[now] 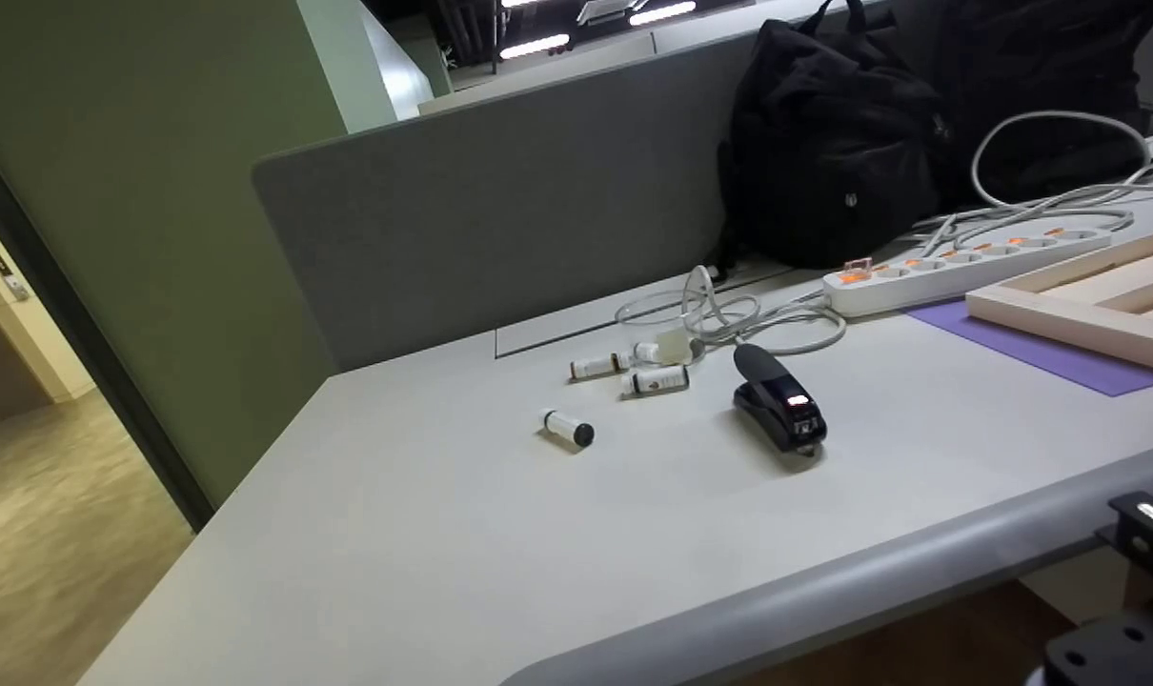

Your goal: Turn off the second switch from the right end

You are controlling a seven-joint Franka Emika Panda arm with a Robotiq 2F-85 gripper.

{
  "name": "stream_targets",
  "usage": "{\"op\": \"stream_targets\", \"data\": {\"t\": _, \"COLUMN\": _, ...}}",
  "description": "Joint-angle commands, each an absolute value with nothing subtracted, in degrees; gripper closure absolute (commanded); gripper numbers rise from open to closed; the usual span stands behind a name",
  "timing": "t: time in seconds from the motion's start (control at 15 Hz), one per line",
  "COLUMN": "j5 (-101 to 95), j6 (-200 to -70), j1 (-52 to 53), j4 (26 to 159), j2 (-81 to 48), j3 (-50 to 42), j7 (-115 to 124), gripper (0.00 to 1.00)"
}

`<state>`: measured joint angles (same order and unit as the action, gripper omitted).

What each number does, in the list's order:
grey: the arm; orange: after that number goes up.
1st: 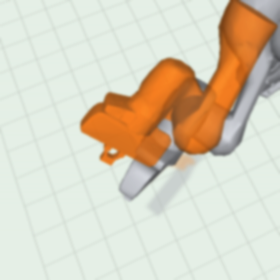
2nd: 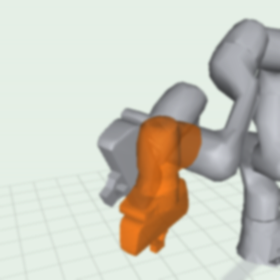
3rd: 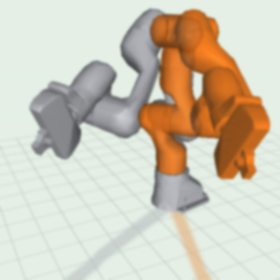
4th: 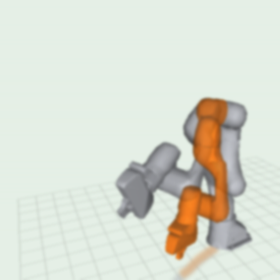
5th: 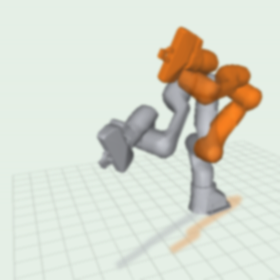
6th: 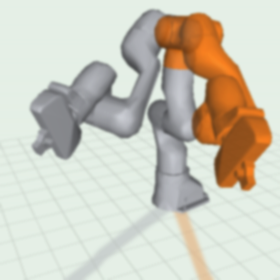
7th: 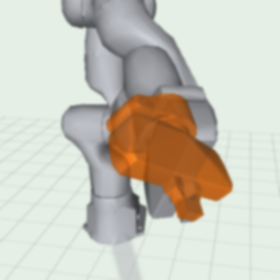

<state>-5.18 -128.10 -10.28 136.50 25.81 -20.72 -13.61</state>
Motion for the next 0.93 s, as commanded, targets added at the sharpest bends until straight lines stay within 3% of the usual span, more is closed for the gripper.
{"op": "stream_targets", "data": {"t": 0.0, "j5": -2.88, "j6": -128.11, "j1": -8.32, "j4": 125.91, "j2": 10.91, "j3": -24.36, "j7": -12.71, "gripper": 0.0}}
{"op": "stream_targets", "data": {"t": 0.13, "j5": -1.49, "j6": -124.99, "j1": -8.18, "j4": 120.43, "j2": 3.51, "j3": -25.41, "j7": -11.34, "gripper": 0.0}}
{"op": "stream_targets", "data": {"t": 0.2, "j5": -2.17, "j6": -128.7, "j1": -11.48, "j4": 127.93, "j2": 10.95, "j3": -21.92, "j7": -13.83, "gripper": 0.0}}
{"op": "stream_targets", "data": {"t": 0.87, "j5": -1.83, "j6": -129.15, "j1": -12.67, "j4": 127.37, "j2": 9.85, "j3": -20.75, "j7": -14.08, "gripper": 0.0}}
